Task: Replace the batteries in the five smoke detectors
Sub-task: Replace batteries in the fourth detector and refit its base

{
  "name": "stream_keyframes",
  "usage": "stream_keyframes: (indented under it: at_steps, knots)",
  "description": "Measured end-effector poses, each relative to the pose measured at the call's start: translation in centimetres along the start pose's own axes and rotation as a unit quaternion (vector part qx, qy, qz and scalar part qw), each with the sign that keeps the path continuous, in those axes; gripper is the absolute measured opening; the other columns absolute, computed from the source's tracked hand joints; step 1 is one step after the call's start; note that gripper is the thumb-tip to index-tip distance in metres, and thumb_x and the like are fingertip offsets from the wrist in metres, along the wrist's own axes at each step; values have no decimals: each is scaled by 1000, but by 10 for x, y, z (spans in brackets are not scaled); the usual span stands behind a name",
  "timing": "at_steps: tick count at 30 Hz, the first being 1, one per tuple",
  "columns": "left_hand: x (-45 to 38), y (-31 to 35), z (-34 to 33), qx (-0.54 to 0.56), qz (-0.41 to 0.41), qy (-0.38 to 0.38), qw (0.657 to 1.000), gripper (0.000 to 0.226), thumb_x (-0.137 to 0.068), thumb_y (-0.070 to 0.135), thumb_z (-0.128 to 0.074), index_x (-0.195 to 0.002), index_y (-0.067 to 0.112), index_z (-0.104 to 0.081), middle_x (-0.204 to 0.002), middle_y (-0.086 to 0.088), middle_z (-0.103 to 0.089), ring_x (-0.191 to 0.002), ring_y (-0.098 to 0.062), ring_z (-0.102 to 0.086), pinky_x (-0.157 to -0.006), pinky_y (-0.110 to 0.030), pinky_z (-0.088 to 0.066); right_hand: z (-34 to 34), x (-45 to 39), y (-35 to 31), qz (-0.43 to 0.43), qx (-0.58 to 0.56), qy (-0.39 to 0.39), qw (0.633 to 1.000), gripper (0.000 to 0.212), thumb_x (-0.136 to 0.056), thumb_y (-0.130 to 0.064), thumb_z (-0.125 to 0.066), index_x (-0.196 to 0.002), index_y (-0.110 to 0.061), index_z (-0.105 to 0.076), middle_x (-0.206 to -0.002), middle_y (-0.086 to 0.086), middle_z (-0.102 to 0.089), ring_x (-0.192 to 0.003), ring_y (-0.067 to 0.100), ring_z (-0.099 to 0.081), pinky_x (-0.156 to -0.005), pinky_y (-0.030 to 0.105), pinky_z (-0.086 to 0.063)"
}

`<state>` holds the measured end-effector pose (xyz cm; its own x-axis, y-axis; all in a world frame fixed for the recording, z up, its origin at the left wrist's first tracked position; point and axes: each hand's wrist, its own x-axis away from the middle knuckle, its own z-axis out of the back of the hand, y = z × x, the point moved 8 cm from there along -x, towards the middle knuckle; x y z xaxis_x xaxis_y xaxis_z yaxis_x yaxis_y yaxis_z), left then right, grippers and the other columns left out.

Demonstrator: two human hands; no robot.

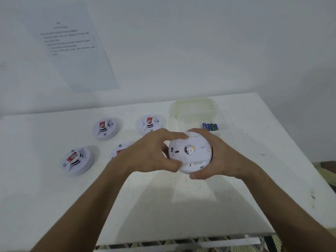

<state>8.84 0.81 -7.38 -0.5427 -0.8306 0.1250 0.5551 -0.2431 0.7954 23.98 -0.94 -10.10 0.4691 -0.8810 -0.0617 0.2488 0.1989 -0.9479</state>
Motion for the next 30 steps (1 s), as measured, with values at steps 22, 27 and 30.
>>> stream_keyframes:
  at_steps: [22, 27, 30]
  knots:
    - [25, -11, -7, 47, -54, 72, 995, 87, -67, 37, -88, -141, 47, -44, -114, 22, -66, -92, -12, -67, -74, -26, -59, -2, 0, 9, 18, -71, 60, 996, 98, -54, -11, -94, -139, -20, -46, -138, 0, -54, -130, 24, -53, -95, 36, -57]
    - [35, -10, 4, -31, -70, 102, 992, 85, -61, 52, -83, -137, 51, -44, -109, 22, -64, -86, -9, -63, -68, -19, -56, -9, -3, 8, 13, -23, 43, 999, 103, -49, -20, -97, -141, -27, -49, -142, -2, -45, -135, 22, -46, -95, 39, -57]
    - [38, -11, 11, -44, -76, 108, 990, 84, -59, 50, -83, -134, 50, -46, -104, 22, -63, -78, -7, -60, -64, -12, -52, -15, -8, 3, 15, -18, 29, 999, 103, -49, -20, -97, -141, -28, -51, -141, -4, -44, -133, 16, -47, -92, 32, -57]
